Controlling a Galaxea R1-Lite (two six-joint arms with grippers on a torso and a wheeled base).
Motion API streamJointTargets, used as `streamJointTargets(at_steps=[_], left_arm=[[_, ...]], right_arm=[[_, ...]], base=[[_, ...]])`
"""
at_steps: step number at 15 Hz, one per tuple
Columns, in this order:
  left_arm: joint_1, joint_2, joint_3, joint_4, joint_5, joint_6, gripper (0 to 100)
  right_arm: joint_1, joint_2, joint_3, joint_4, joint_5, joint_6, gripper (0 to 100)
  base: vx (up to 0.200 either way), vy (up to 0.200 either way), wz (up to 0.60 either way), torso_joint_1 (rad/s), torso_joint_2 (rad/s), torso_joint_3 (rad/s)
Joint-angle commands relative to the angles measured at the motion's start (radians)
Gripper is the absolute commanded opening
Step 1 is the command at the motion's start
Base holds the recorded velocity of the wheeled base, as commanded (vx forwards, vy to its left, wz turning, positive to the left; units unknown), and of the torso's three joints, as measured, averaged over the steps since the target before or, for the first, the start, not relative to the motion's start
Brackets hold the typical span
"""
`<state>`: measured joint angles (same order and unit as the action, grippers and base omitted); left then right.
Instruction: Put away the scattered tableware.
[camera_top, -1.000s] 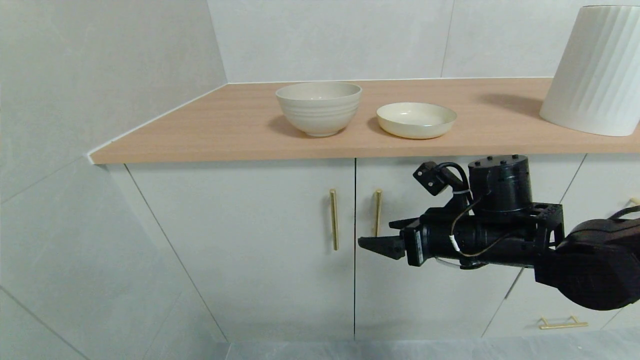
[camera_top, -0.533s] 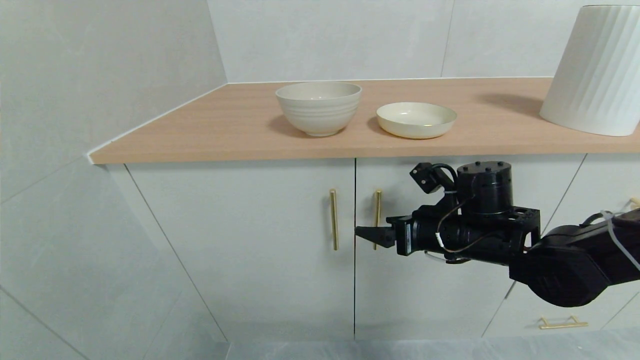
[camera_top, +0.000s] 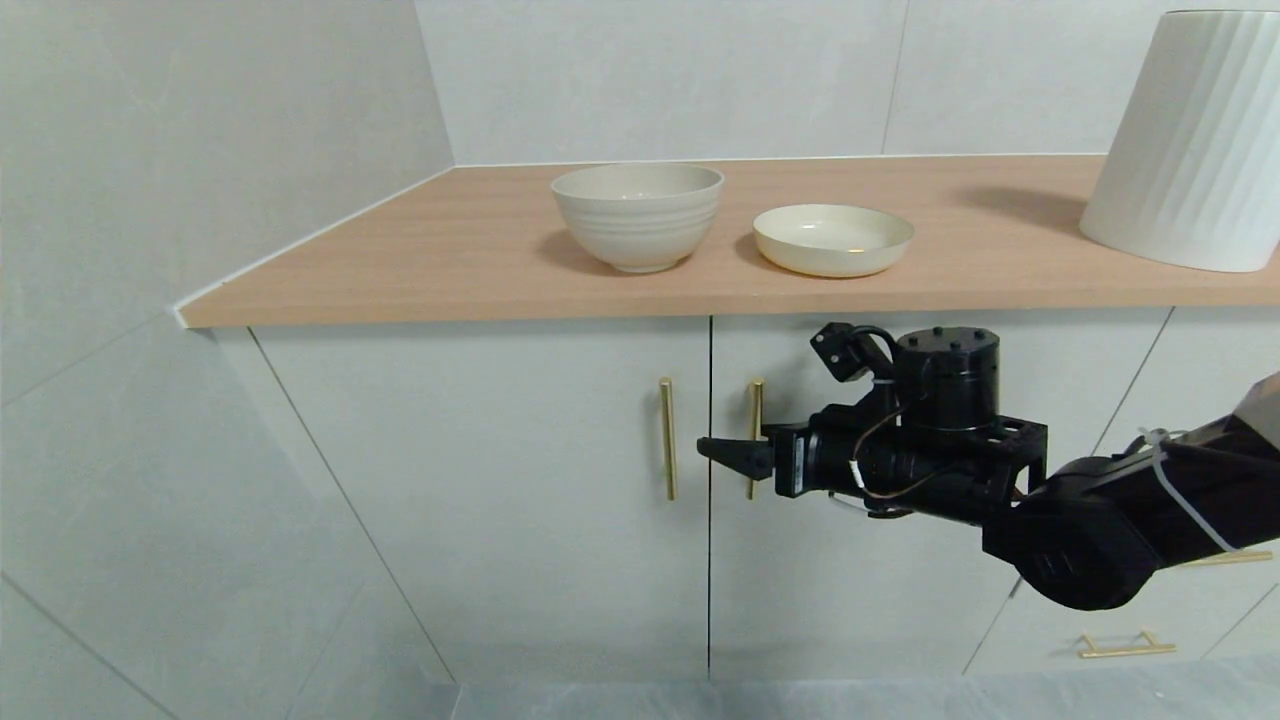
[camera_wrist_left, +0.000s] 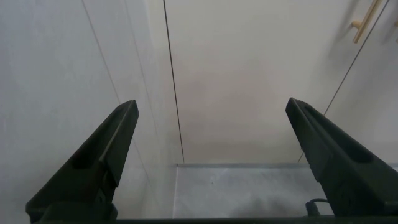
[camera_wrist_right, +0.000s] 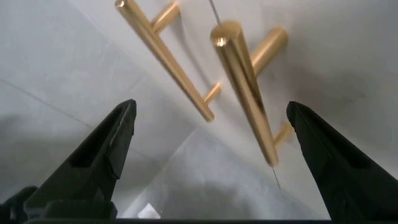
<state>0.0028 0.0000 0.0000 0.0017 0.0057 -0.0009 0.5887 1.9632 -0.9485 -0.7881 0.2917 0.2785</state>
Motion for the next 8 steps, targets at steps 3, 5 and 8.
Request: streamJointTargets(at_steps=[3, 5, 8], left_arm=[[0.000, 0.000, 0.000, 0.000, 0.000, -0.001, 100], [0.000, 0.000, 0.000, 0.000, 0.000, -0.001, 100], [0.000, 0.000, 0.000, 0.000, 0.000, -0.001, 100]], right_arm=[[0.006, 0.033, -0.013, -0.034, 0.003, 0.054, 100], [0.017, 0.037, -0.012, -0.065, 0.007, 0.073, 100], [0.046, 0.039, -0.009, -0.066, 0.007, 0.087, 100]], base=[[0.000, 0.000, 0.00, 0.000, 0.00, 0.000], [0.000, 0.000, 0.00, 0.000, 0.00, 0.000], [0.000, 0.000, 0.00, 0.000, 0.00, 0.000]])
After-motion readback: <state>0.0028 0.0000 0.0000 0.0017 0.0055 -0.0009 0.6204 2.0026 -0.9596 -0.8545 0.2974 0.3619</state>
